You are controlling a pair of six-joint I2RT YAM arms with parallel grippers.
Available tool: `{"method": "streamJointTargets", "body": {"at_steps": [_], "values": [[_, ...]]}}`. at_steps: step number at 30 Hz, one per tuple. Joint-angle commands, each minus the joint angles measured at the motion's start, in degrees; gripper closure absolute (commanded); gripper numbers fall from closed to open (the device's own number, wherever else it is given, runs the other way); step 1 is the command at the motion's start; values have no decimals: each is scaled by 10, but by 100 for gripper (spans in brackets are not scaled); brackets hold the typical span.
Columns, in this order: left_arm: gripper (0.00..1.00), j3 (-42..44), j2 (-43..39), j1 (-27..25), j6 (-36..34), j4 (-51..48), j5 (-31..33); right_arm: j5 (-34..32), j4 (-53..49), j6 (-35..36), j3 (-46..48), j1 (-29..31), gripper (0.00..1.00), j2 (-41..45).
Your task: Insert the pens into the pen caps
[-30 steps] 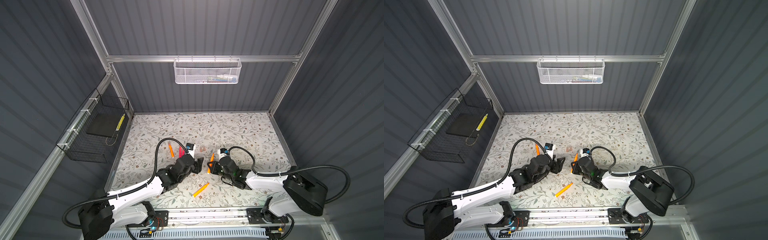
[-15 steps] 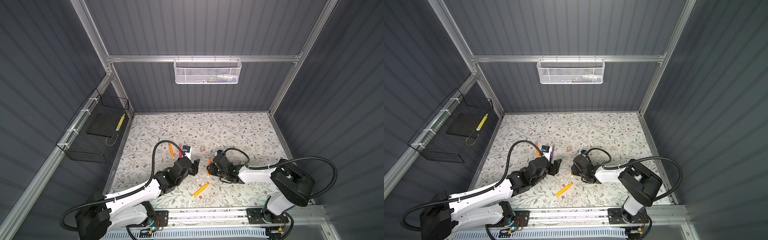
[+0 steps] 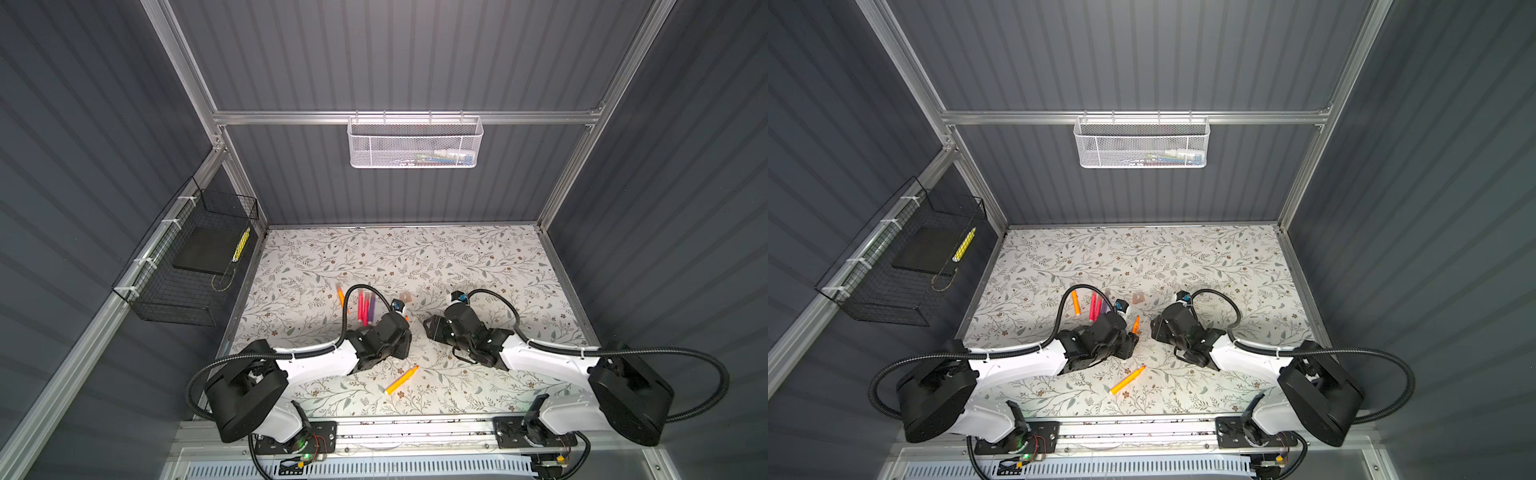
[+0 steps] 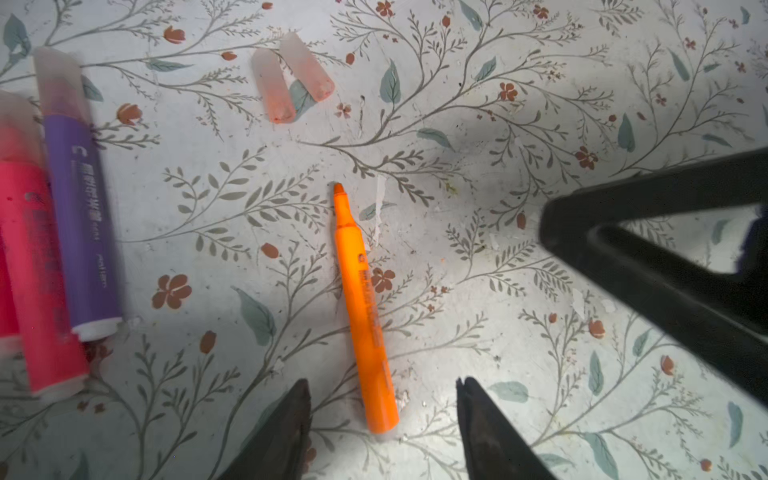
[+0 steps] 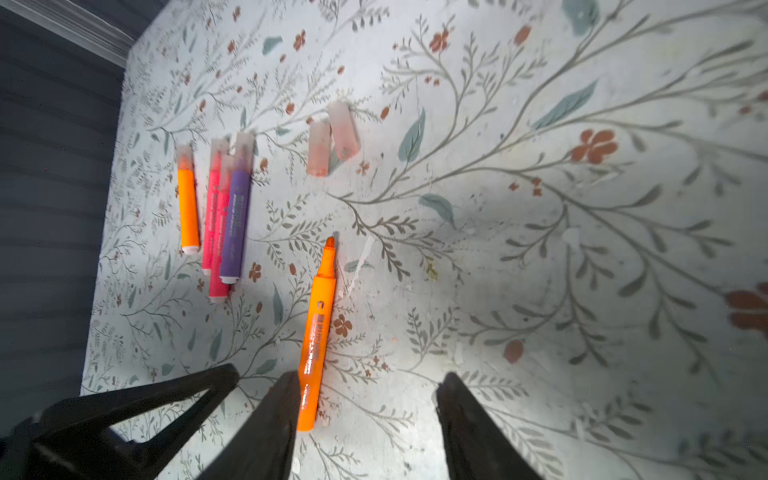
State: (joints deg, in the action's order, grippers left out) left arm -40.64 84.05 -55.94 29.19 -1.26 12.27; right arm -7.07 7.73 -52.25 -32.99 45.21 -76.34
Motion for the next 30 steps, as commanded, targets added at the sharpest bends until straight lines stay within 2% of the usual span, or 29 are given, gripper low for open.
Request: {"method": "streamJointTargets", "body": {"at_steps": [1,8,13,18,21,25,30], "values": [[43,-1,-21,-4,8,-36,21,-11,-33,20,-3,-3,44,16],[38,97,-233,3,51,-79,157,27,-97,61,-126,17,49,-90],[36,136,-341,29,58,-111,164,29,-138,74,-202,36,49,-170],[35,146,-392,32,57,-138,179,25,-195,92,-286,62,48,-243],[35,146,-408,32,55,-148,181,-6,-233,94,-323,74,49,-276],[35,149,-418,33,51,-152,182,-41,-255,93,-333,83,49,-288],[35,152,-418,32,49,-150,184,-50,-267,92,-350,86,50,-323]]}}
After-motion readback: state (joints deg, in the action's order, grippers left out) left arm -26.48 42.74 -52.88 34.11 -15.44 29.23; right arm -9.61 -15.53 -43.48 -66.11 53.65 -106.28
